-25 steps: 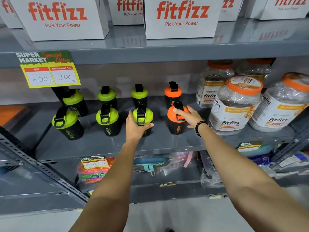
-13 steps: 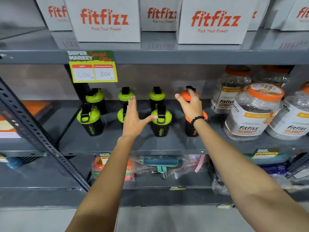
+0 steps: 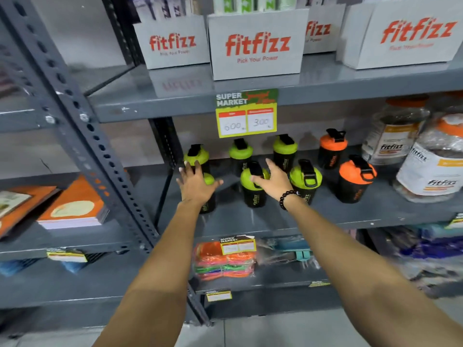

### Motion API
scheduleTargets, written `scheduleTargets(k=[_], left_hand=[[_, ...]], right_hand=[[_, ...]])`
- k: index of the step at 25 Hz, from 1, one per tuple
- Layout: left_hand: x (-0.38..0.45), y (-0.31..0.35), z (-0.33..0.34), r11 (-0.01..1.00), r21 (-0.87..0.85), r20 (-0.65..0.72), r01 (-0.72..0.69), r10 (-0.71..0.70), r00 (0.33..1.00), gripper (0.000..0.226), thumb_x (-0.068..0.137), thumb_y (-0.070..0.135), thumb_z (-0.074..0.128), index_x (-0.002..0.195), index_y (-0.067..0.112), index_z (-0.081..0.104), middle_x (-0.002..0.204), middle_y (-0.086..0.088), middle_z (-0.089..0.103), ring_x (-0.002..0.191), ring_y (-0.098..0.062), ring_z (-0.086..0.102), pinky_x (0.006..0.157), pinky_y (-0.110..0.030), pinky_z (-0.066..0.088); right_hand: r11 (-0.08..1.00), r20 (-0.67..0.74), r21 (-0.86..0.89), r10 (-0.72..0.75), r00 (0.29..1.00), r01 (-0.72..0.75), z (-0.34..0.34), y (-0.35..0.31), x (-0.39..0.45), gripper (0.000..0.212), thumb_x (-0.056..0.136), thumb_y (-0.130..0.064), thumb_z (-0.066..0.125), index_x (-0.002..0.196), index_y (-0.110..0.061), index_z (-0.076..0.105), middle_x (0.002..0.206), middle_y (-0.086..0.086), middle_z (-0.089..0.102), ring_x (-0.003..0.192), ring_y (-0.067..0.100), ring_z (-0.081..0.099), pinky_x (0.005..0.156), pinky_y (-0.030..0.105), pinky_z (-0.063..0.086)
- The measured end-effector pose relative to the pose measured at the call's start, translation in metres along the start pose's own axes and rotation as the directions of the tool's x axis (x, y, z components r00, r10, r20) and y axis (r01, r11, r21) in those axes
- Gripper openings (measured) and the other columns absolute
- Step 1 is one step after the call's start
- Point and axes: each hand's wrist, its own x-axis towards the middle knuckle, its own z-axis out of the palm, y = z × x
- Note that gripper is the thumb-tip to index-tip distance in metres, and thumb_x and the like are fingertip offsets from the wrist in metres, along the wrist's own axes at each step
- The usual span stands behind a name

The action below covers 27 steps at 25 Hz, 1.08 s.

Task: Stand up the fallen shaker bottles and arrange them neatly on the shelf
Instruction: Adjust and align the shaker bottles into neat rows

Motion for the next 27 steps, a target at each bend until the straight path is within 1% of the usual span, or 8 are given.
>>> scheduleTargets(k=[2, 4, 7, 9, 11, 14, 18, 27], left_hand=[[-0.001, -0.003, 0.006, 0.997, -0.056, 0.063, 0.061, -0.057, 0.996, 0.100, 0.077, 0.053, 0.065, 0.148, 0.013, 0.006, 0.158, -0.018, -0.002, 0.145, -0.038, -0.002, 0.117, -0.055, 0.008], [0.002, -0.008, 0.012, 0.987, -0.123, 0.090, 0.101, -0.090, 0.992, 0.101, 0.075, 0.050, 0.069, 0.148, 0.014, 0.009, 0.158, -0.018, 0.002, 0.145, -0.038, 0.000, 0.117, -0.055, 0.012], [0.005, -0.016, 0.017, 0.981, -0.173, 0.020, 0.092, -0.089, 0.996, 0.092, 0.075, 0.039, 0.073, 0.146, 0.014, 0.020, 0.154, -0.020, 0.020, 0.142, -0.037, 0.016, 0.117, -0.049, 0.023], [0.006, -0.021, 0.017, 0.977, -0.200, -0.018, 0.071, -0.076, 0.997, 0.084, 0.077, 0.034, 0.072, 0.144, 0.014, 0.026, 0.148, -0.020, 0.030, 0.138, -0.036, 0.027, 0.114, -0.047, 0.028], [0.005, -0.023, 0.016, 0.974, -0.214, -0.020, 0.070, -0.076, 0.997, 0.081, 0.077, 0.032, 0.072, 0.143, 0.016, 0.028, 0.144, -0.019, 0.035, 0.133, -0.036, 0.034, 0.111, -0.046, 0.034], [0.004, -0.023, 0.013, 0.973, -0.223, -0.022, 0.065, -0.072, 0.997, 0.081, 0.076, 0.031, 0.073, 0.143, 0.016, 0.030, 0.139, -0.019, 0.040, 0.127, -0.037, 0.043, 0.106, -0.045, 0.039], [0.001, -0.029, 0.009, 0.976, -0.209, -0.026, 0.065, -0.072, 0.997, 0.082, 0.075, 0.032, 0.075, 0.143, 0.016, 0.031, 0.138, -0.021, 0.041, 0.125, -0.039, 0.044, 0.104, -0.047, 0.039], [-0.004, -0.037, 0.002, 0.975, -0.212, 0.006, 0.067, -0.067, 0.998, 0.082, 0.076, 0.033, 0.074, 0.143, 0.018, 0.030, 0.143, -0.020, 0.039, 0.130, -0.038, 0.040, 0.109, -0.047, 0.035]], right_hand=[[0.998, 0.043, -0.013, 0.060, 0.997, -0.060, 0.007, 0.002, 0.003, 0.094, 0.079, -0.042, 0.069, 0.150, -0.016, 0.014, 0.158, 0.013, 0.019, 0.145, 0.028, 0.023, 0.115, 0.038, 0.025], [0.995, 0.065, -0.022, 0.096, 0.993, -0.094, 0.012, 0.003, 0.007, 0.100, 0.075, -0.044, 0.072, 0.150, -0.021, 0.010, 0.159, 0.013, 0.015, 0.146, 0.028, 0.019, 0.116, 0.039, 0.022], [0.993, 0.049, 0.013, 0.117, 0.992, -0.118, 0.017, 0.005, 0.010, 0.102, 0.070, -0.042, 0.076, 0.149, -0.024, 0.015, 0.156, 0.013, 0.024, 0.143, 0.028, 0.026, 0.116, 0.041, 0.027], [0.994, 0.016, -0.002, 0.110, 0.994, -0.110, 0.020, 0.003, 0.010, 0.095, 0.072, -0.036, 0.076, 0.148, -0.023, 0.021, 0.151, 0.016, 0.033, 0.138, 0.031, 0.034, 0.113, 0.040, 0.033], [0.995, -0.021, -0.030, 0.093, 0.995, -0.094, 0.022, 0.000, 0.007, 0.085, 0.074, -0.030, 0.074, 0.146, -0.022, 0.029, 0.141, 0.020, 0.043, 0.130, 0.036, 0.043, 0.106, 0.039, 0.038], [0.995, -0.027, -0.064, 0.073, 0.997, -0.075, 0.024, -0.005, 0.001, 0.071, 0.076, -0.025, 0.072, 0.139, -0.019, 0.040, 0.133, 0.020, 0.048, 0.125, 0.037, 0.047, 0.101, 0.037, 0.040], [0.995, -0.016, -0.074, 0.062, 0.998, -0.063, 0.030, -0.011, -0.005, 0.064, 0.074, -0.025, 0.072, 0.133, -0.019, 0.048, 0.127, 0.020, 0.050, 0.117, 0.036, 0.052, 0.097, 0.032, 0.041], [0.994, -0.030, -0.082, 0.070, 0.997, -0.072, 0.038, -0.019, -0.017, 0.061, 0.072, -0.028, 0.074, 0.127, -0.018, 0.051, 0.125, 0.019, 0.050, 0.113, 0.037, 0.054, 0.093, 0.034, 0.044]])
